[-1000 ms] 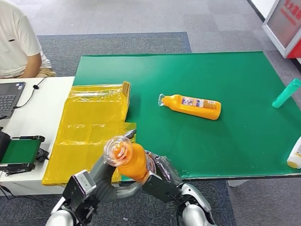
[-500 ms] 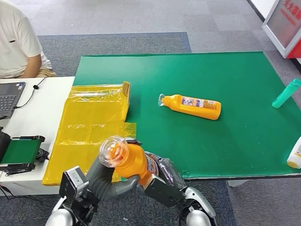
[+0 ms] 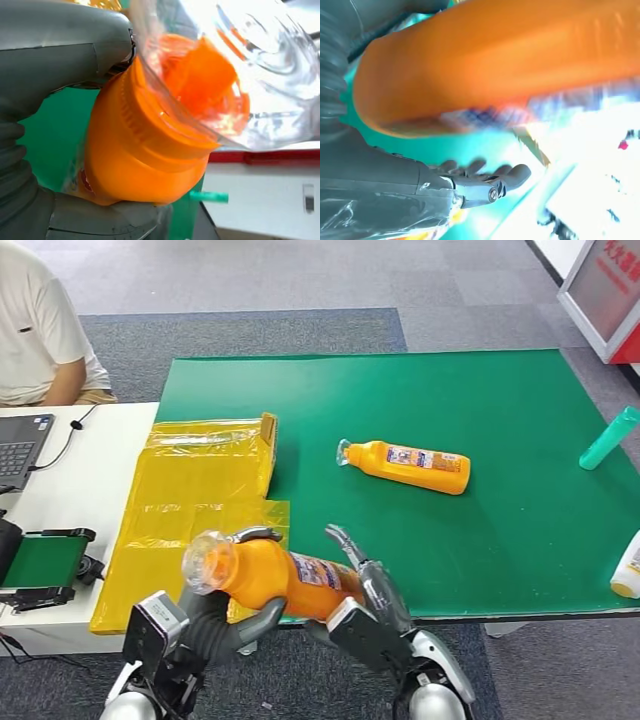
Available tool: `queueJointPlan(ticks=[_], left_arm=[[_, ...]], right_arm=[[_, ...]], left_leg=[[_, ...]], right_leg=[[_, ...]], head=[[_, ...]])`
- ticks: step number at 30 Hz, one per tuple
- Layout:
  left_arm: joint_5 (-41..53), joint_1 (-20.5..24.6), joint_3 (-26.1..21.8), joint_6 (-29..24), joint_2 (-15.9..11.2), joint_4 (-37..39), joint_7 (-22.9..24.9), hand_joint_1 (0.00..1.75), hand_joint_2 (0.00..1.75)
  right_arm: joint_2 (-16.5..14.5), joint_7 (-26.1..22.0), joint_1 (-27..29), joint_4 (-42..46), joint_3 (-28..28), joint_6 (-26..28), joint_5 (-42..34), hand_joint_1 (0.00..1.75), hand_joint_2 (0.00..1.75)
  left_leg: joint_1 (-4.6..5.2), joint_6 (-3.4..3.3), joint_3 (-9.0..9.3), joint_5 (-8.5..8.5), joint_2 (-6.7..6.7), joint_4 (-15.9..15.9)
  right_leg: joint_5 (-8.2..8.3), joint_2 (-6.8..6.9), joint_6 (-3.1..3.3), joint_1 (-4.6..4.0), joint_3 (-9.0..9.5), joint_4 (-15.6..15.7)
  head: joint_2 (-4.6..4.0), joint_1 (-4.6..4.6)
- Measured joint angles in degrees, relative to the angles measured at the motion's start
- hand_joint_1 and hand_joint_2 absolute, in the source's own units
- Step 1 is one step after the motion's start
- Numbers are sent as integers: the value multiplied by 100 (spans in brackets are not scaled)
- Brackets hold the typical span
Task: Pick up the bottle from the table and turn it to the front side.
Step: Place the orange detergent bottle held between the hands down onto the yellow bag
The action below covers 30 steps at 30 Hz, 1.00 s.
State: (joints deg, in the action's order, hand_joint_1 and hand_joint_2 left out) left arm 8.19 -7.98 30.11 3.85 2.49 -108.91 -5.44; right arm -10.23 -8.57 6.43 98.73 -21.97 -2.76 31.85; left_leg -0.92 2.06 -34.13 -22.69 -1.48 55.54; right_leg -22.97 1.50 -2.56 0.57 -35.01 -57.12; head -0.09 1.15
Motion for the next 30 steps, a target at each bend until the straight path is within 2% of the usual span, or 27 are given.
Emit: queueJointPlan(ticks=[4, 7, 9, 13, 19, 21, 23, 24, 26, 28, 30], left_arm=[[105, -139, -306, 19, 104, -29, 37, 175, 175], [650, -210, -523, -91, 236, -29, 15, 175, 175], [1676, -197, -765, -258, 405, -56, -20, 175, 175], [4429, -143, -1346, -791, 764, -283, -62, 175, 175], [5852, -141, -2012, -1327, 1070, -532, -167, 175, 175], [6838, -133, -2139, -1606, 1076, -582, -150, 175, 175], [7771, -75, -2188, -1730, 886, -625, 167, 175, 175], [7988, 2, -2149, -1703, 645, -630, 563, 175, 175], [8069, 287, -1897, -1622, -78, -577, 1665, 175, 175], [8072, 734, -1360, -1584, -927, -362, 2713, 175, 175], [8072, 1144, -721, -1552, -1582, -45, 3192, 175, 175]], right_arm=[[-23, 14, 10, 233, 122, 11, -45, 0, 175], [-47, 21, 17, 342, 202, 39, -44, 0, 175], [-86, 50, 55, 451, 276, 80, -3, 0, 175], [-204, 137, 206, 818, 464, 126, 128, 0, 175], [-332, 173, 346, 1218, 647, 97, 166, 0, 175], [-357, 166, 369, 1299, 686, 66, 157, 0, 175], [-368, 147, 372, 1355, 700, 34, 124, 0, 175], [-372, 131, 370, 1376, 702, 25, 92, 0, 175], [-377, 83, 369, 1410, 709, 21, 12, 0, 175], [-378, 26, 365, 1446, 725, 23, -61, 0, 175], [-378, -25, 359, 1491, 740, 29, -120, 0, 175]], left_leg=[[0, 1, 1, -1, 0, 0], [0, 1, 0, 0, 0, 0], [0, 1, 0, 0, 0, 0], [0, 1, 0, 0, 0, 0], [0, 1, 0, -1, 0, 0], [0, 1, 0, -1, 0, 0], [0, 2, 1, -1, 0, 0], [-1, 5, 1, 1, 0, 0], [-4, 13, -1, 9, 0, 0], [-8, 19, -7, 22, 3, -2], [-9, 20, -10, 30, 6, -5]], right_leg=[[0, -1, 0, 0, -2, 0], [0, 0, 0, 0, -3, 0], [1, -1, 0, 0, -3, 0], [1, 0, 0, 0, -2, 0], [-1, -1, 0, 0, -3, 0], [-1, 0, 0, 0, -3, 0], [-1, 0, 0, 0, -4, 0], [0, -1, 2, -1, -8, 0], [4, -1, 9, -3, -20, -2], [7, 8, 15, -9, -24, -7], [11, 15, 19, -11, -22, -11]], head=[[0, -1], [-1, -1], [-1, -1], [0, -1], [0, -1], [0, -1], [0, 1], [0, 1], [0, -2], [0, -2], [0, -1]])
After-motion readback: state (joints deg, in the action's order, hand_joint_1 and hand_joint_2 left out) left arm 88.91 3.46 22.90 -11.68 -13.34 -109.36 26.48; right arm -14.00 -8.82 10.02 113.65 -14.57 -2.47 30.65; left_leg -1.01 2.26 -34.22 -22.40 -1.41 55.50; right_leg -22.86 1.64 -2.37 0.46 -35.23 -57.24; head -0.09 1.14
